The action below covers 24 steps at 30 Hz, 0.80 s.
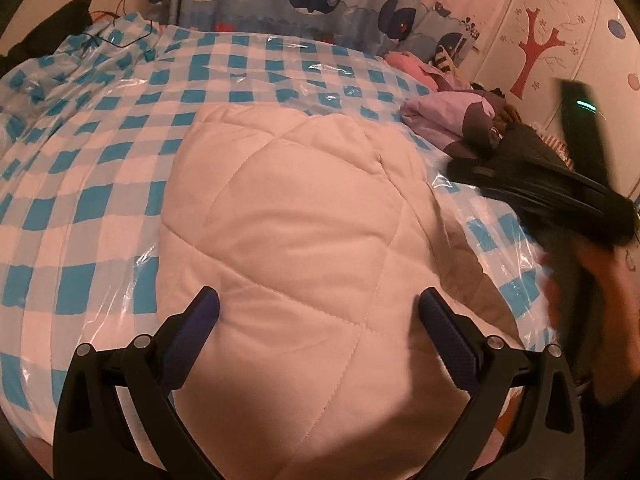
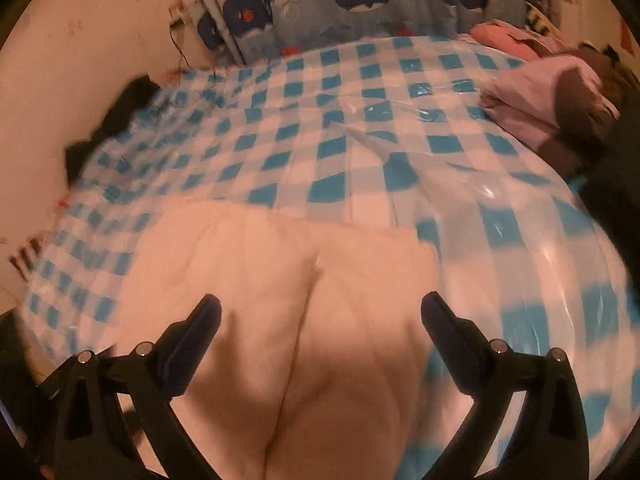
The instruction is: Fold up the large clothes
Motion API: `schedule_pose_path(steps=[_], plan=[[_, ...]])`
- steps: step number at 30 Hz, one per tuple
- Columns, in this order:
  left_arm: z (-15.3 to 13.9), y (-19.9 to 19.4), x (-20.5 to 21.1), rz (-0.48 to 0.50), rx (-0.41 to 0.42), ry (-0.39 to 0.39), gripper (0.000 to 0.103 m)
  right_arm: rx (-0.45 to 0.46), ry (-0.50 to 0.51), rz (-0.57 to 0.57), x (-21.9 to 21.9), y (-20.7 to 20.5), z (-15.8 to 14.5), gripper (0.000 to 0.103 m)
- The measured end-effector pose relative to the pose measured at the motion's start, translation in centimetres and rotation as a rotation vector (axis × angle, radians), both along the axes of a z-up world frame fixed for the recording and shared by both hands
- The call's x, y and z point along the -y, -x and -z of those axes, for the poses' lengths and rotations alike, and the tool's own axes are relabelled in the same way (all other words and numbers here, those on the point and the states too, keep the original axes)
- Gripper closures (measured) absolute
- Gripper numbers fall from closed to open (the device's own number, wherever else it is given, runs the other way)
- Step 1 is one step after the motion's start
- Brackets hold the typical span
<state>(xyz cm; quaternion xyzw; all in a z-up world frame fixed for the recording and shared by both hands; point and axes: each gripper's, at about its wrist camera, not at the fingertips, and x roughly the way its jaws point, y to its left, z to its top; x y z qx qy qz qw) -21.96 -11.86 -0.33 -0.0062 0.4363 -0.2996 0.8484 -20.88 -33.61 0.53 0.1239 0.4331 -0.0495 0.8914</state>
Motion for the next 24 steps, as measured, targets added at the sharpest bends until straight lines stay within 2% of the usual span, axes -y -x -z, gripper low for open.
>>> schedule_pose_path(steps=[1, 2, 4, 8, 10, 14, 16, 18, 20, 22, 24], plan=[[0.0, -0.1, -0.1, 0.004, -0.004, 0.005, 0.008, -0.083, 0.039, 0.002, 0.0, -2.1, 2.2, 0.007], [0.0, -0.1, -0.1, 0.016, -0.006, 0.014, 0.008, -0.144, 0.019, -0.018, 0.2, -3.6, 4.4, 0.007], [0.0, -0.1, 0.0, 0.027, -0.001, 0.009, 0.008, -0.184, -0.042, -0.014, 0.5, -4.4, 6.9, 0.007], [0.0, 0.0, 0.3, 0.019, -0.015, -0.025, 0.008, -0.179, -0.01, 0.006, 0.4, -3.1, 4.9, 0.007], [-0.1, 0.1, 0.1, 0.015, -0.022, -0.028, 0.008, -0.111, 0.001, 0.004, -0.1, -0.4, 2.1, 0.007], [-1.0, 0.0, -1.7, -0.025, -0.072, 0.029, 0.008, -0.001, -0.03, -0.034, -1.8, 5.6, -1.2, 0.007], [-1.3, 0.2, -2.6, -0.053, -0.089, 0.05, 0.008, -0.009, -0.041, -0.055, -3.0, 7.9, -0.9, 0.007], [-1.4, 0.4, -3.2, -0.066, -0.107, 0.06, 0.008, -0.091, -0.02, -0.058, -3.6, 9.2, 1.7, 0.007], [-1.3, 0.8, -3.3, -0.068, -0.12, 0.037, 0.008, -0.17, -0.05, -0.08, -4.0, 8.9, 4.9, 0.007], [-1.4, 1.4, -3.3, -0.066, -0.118, -0.006, 0.008, -0.156, -0.092, -0.048, -3.5, 9.7, 5.1, 0.007], [-2.1, 2.3, -3.5, -0.052, -0.082, -0.033, 0.008, -0.107, -0.071, -0.03, -3.6, 10.5, 3.5, 0.007]])
